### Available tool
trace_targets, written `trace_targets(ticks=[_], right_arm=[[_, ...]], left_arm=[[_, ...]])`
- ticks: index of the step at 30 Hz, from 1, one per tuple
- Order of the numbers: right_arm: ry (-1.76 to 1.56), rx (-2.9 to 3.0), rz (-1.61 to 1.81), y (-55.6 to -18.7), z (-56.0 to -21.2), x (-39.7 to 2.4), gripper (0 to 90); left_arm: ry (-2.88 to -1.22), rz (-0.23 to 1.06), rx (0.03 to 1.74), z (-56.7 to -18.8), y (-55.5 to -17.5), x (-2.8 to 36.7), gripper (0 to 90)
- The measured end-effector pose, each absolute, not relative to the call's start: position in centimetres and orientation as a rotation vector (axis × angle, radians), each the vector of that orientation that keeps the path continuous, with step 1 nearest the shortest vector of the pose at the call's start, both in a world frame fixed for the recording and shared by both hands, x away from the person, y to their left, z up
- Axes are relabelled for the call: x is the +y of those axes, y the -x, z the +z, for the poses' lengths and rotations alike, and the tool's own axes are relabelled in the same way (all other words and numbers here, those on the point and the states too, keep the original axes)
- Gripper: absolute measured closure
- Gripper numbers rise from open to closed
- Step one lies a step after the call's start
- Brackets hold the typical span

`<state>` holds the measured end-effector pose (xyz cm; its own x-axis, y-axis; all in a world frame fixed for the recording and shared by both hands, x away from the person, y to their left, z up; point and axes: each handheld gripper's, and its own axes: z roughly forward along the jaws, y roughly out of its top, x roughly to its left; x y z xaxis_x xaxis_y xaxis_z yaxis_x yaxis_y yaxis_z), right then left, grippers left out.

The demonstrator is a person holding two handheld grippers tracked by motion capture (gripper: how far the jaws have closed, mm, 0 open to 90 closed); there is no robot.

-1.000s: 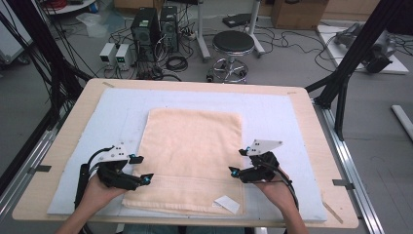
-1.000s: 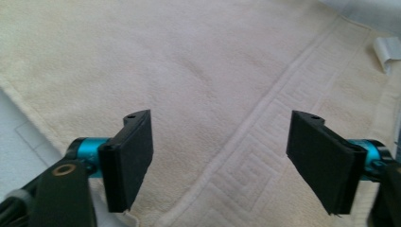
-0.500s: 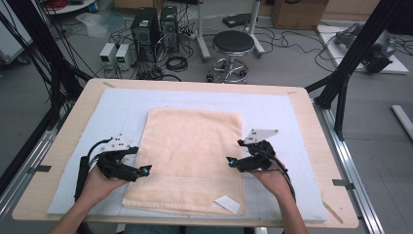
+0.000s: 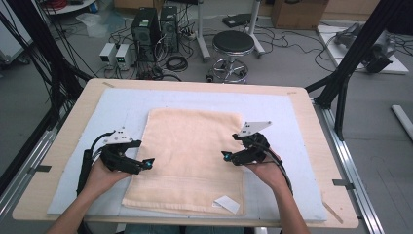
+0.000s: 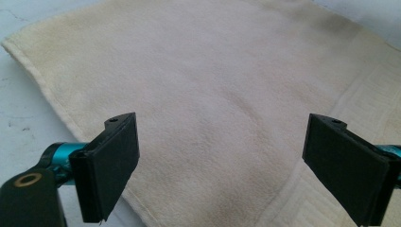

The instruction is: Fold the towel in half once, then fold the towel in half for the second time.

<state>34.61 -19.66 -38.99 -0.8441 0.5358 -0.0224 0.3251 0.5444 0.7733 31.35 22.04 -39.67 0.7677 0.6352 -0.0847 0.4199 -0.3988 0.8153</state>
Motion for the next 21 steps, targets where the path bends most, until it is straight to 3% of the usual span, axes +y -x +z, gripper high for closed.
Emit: trace_targets(ticks=[6, 21], right_arm=[[-0.734, 2.539, 1.195, -35.6, -38.9, -19.8, 23.1], [-0.829, 2.5, 1.1, -41.4, -37.7, -21.1, 23.2]], left_arm=[[-2.034, 0.257, 0.821, -39.5, -32.8, 22.1, 15.4], [-1.926, 0.315, 0.912, -38.4, -39.5, 22.8, 18.7]])
